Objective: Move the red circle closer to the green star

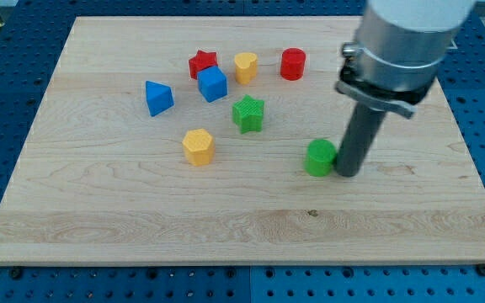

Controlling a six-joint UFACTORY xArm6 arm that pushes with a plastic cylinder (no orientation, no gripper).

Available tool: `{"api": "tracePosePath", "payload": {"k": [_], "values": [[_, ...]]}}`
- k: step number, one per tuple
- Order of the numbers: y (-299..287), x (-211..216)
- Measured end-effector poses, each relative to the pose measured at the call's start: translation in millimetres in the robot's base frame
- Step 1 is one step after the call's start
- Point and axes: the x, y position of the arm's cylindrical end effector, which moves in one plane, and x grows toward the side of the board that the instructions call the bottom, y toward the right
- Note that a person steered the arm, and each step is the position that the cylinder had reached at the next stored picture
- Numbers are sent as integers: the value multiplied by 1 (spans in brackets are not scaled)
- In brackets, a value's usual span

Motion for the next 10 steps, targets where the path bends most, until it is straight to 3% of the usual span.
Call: {"api": "tracePosePath", "payload": {"k": [2, 3, 4, 5, 6, 7, 8, 10], "values": [[-35, 1], [46, -13], [86, -73], [88, -124], [69, -174], [13, -218], [-47, -228], [-33, -226]]}}
